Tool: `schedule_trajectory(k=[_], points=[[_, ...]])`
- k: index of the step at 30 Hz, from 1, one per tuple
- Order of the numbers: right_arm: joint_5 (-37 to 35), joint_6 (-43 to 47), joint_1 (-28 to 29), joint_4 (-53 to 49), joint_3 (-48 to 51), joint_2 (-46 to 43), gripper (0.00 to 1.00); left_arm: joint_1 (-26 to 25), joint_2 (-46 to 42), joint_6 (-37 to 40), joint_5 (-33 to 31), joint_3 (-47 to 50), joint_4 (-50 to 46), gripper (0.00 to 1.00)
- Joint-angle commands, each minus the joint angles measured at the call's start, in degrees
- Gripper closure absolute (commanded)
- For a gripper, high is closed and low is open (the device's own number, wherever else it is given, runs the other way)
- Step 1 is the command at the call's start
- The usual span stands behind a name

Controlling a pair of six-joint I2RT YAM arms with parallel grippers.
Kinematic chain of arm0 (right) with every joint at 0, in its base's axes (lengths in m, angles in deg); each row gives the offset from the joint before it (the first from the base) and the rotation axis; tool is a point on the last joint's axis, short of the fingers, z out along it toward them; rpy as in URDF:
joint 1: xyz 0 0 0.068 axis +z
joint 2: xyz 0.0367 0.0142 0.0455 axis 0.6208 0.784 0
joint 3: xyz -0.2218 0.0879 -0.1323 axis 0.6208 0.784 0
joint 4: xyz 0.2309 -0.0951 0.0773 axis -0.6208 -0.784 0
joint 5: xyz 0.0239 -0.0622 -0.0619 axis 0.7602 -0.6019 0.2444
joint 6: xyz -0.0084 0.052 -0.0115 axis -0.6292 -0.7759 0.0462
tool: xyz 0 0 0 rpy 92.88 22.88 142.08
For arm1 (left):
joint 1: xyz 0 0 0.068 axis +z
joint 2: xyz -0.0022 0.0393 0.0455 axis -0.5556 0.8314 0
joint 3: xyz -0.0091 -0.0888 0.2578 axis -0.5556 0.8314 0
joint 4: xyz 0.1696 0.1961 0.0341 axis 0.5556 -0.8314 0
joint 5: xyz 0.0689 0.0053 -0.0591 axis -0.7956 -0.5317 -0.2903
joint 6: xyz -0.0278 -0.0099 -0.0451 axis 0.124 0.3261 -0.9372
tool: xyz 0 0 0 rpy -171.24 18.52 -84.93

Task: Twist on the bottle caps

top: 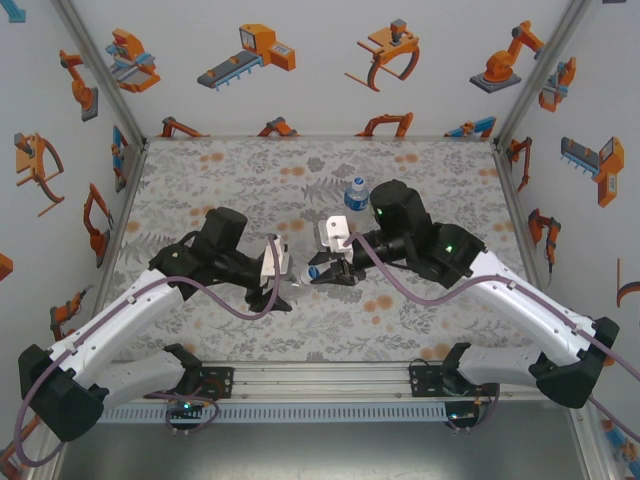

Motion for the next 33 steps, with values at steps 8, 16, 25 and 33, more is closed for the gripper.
schedule_trajectory(k=[8,16,25,33], points=[[0.51,-0.17,-0.07,1.66,0.84,0.48,0.61,-0.13,0.21,1.15,2.35,-1.36,-0.28,1.00],[0.54,-0.62,-0.07,2.26,0.80,0.69,0.64,-0.12,0.19,1.18,2.40,-1.41,-0.33,1.00],[0.33,-2.07,-0.11,2.62,1.40,0.64,0.59,-0.05,0.09,1.14,2.35,-1.43,-0.28,1.00],[-0.69,-6.23,-0.08,4.03,2.63,0.48,0.75,-0.09,0.03,1.15,2.27,-1.49,-0.26,1.00]])
